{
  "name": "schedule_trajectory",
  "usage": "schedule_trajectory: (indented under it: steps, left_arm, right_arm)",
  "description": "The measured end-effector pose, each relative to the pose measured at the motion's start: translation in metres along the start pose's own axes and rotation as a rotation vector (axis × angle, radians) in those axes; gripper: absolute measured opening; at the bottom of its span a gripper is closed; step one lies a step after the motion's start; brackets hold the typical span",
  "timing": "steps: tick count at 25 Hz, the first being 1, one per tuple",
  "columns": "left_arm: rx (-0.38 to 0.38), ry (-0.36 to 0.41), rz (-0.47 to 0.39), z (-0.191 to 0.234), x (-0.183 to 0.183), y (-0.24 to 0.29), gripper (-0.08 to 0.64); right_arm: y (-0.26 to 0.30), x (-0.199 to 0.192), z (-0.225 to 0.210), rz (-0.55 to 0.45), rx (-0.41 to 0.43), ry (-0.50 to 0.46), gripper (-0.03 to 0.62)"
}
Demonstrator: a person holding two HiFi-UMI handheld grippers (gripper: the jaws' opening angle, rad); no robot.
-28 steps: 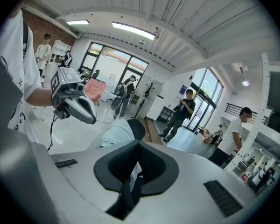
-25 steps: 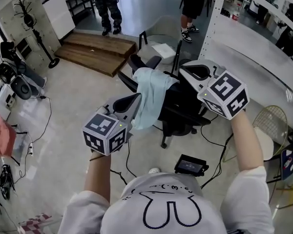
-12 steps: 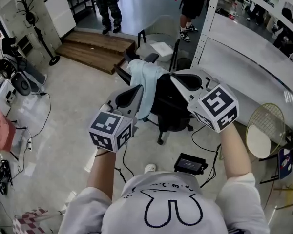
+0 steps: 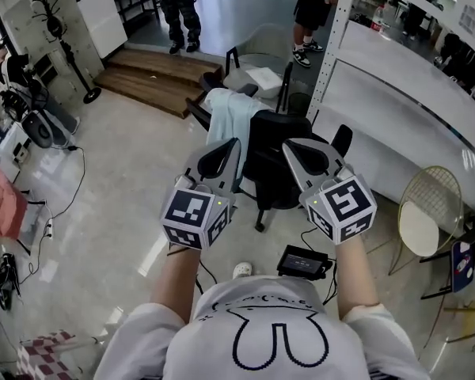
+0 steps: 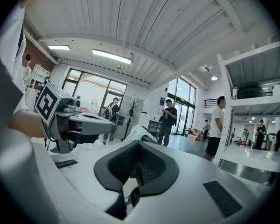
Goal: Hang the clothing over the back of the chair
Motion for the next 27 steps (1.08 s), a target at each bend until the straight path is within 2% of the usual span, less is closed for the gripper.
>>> schedule_trajectory:
  steps: [4,9,19,27]
  left_arm:
    - [0.006,0.036,-0.015,-0.01,-0.012,-0.004,0.02]
    - [-0.003,0.054,-0.003,-0.023,-0.016,0.007,0.02]
    - [-0.048,0.065,0.018,-0.041,-0.032,0.016,0.02]
    - [-0.063,0.06,0.023,-0.045,-0.026,0.013,0.02]
  right_arm:
    - [-0.003,-0.028,0.013,0.0,-0.031,0.081,0.0]
    - [-0.01,-0.029,0.01,-0.014,-0.049,0.113,0.0]
    - [-0.012,-0.037,0.017,-0.011,-0.06,0.102,0.0]
    - [-0.016,-0.033,0.022,0.0,-0.049,0.103,0.002]
Point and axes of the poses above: the fingertips, and each gripper's own axes: y forward along the fingers, z to its left, x out of its top, the point moved 7 cm from there along -y, backward along the fingers, and after that the axes turned 12 degrees about z, right-handed, at the moved point
